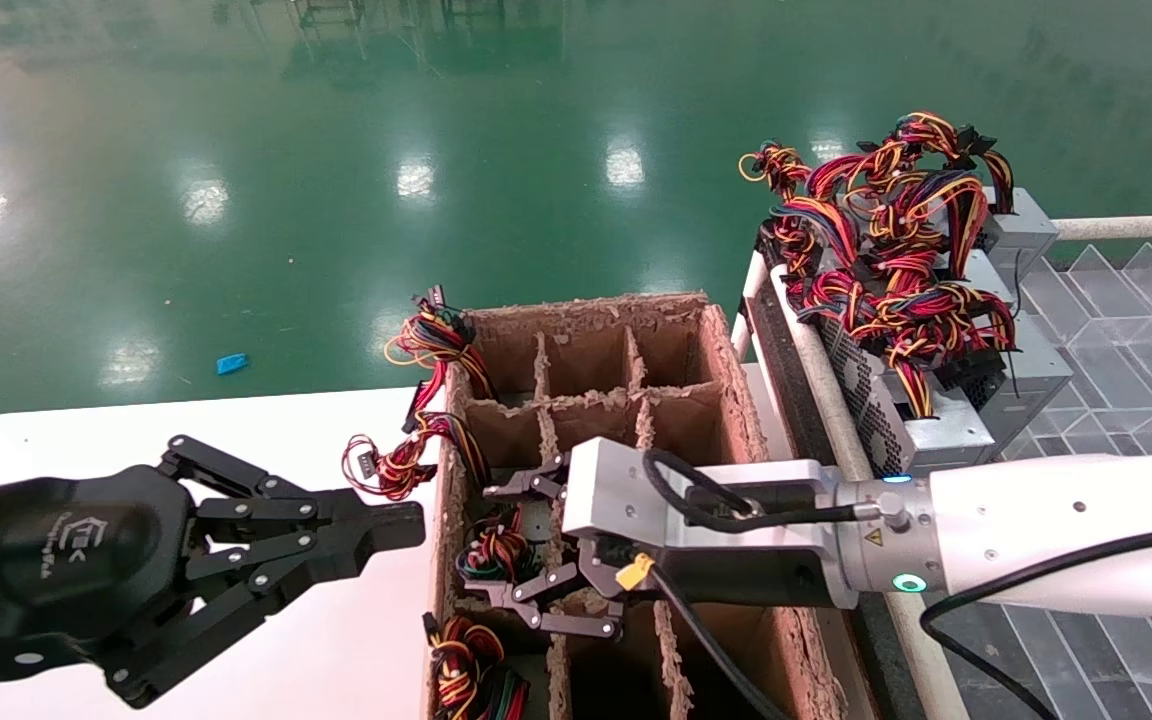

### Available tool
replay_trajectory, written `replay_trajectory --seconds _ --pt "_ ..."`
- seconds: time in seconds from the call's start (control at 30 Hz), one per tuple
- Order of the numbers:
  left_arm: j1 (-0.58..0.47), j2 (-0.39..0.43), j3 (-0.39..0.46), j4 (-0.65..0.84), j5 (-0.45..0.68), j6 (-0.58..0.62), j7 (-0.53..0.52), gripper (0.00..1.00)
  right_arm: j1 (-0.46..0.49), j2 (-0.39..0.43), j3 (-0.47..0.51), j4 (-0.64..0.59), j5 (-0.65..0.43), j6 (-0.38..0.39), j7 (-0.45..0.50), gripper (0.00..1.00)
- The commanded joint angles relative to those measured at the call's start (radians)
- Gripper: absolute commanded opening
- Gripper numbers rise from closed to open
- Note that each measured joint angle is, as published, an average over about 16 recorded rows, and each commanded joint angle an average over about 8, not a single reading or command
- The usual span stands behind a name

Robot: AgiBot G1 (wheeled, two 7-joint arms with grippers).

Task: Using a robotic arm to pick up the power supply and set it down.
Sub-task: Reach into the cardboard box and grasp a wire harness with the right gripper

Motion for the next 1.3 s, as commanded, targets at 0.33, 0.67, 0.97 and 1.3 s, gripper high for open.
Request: replay_trajectory --seconds 0.33,0.67,0.97,1.3 --pt "0.000 0.000 0.000 0.000 0.000 0.000 0.000 0.00 -0.001 0.008 0.000 -0.003 0.024 -0.028 0.006 0.94" --pt "0.000 0.000 0.000 0.000 0.000 0.000 0.000 0.00 0.005 0.004 -0.002 -0.002 0.036 -0.045 0.007 1.00" --pt "0.000 0.000 0.000 0.000 0.000 0.000 0.000 0.00 0.009 -0.001 -0.014 -0.002 0.008 -0.040 0.008 1.00" --pt "0.000 0.000 0.000 0.000 0.000 0.000 0.000 0.00 0.007 -0.012 -0.024 -0.001 -0.047 0.002 0.015 0.28"
